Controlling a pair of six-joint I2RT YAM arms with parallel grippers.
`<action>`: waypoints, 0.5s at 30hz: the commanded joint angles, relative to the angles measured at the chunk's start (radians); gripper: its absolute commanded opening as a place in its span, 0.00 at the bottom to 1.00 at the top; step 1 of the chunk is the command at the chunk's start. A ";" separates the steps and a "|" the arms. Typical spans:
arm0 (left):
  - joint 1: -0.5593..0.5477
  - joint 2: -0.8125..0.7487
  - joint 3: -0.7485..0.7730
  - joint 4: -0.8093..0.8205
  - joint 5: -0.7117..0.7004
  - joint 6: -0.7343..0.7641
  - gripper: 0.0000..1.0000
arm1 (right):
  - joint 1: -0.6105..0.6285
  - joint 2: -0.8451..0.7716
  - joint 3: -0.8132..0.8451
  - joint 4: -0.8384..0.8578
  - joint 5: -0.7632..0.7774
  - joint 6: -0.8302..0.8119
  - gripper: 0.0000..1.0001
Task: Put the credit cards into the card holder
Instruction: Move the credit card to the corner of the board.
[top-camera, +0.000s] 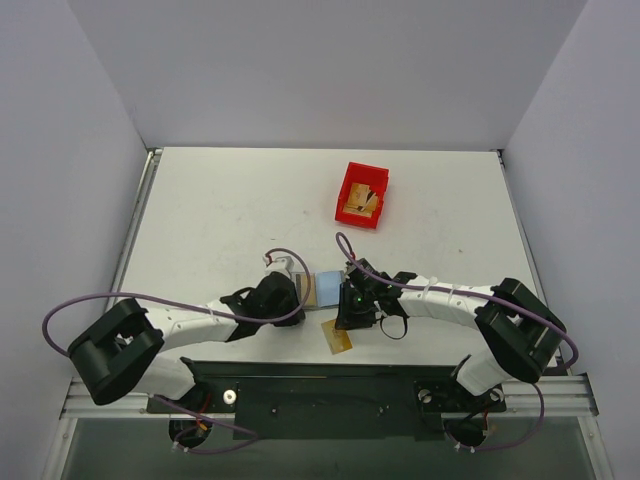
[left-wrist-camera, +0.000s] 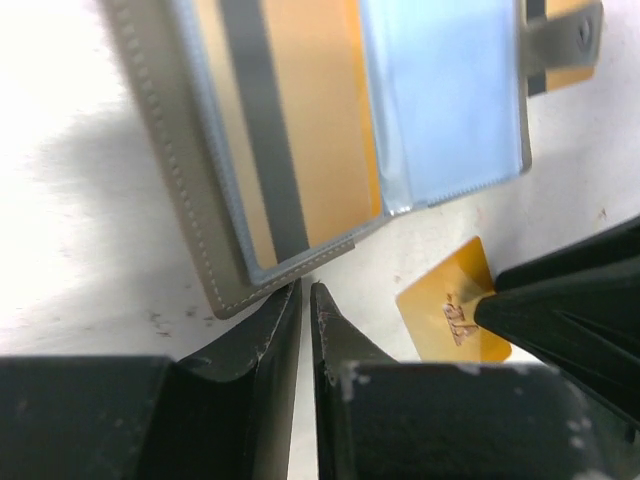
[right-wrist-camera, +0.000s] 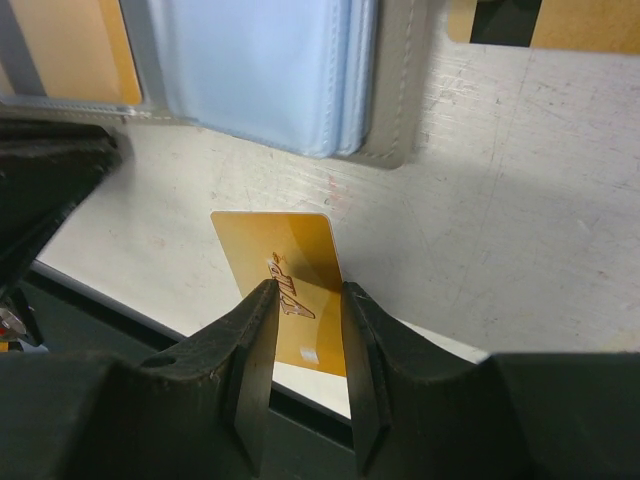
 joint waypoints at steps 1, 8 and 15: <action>0.033 -0.035 0.004 -0.064 -0.043 0.031 0.20 | 0.012 0.047 -0.045 -0.132 0.069 -0.019 0.28; -0.041 -0.056 -0.019 0.002 0.034 0.045 0.19 | 0.034 0.043 -0.051 -0.115 0.034 -0.023 0.27; -0.124 -0.101 -0.077 0.015 0.034 -0.023 0.17 | 0.077 0.054 -0.038 -0.106 0.002 -0.009 0.27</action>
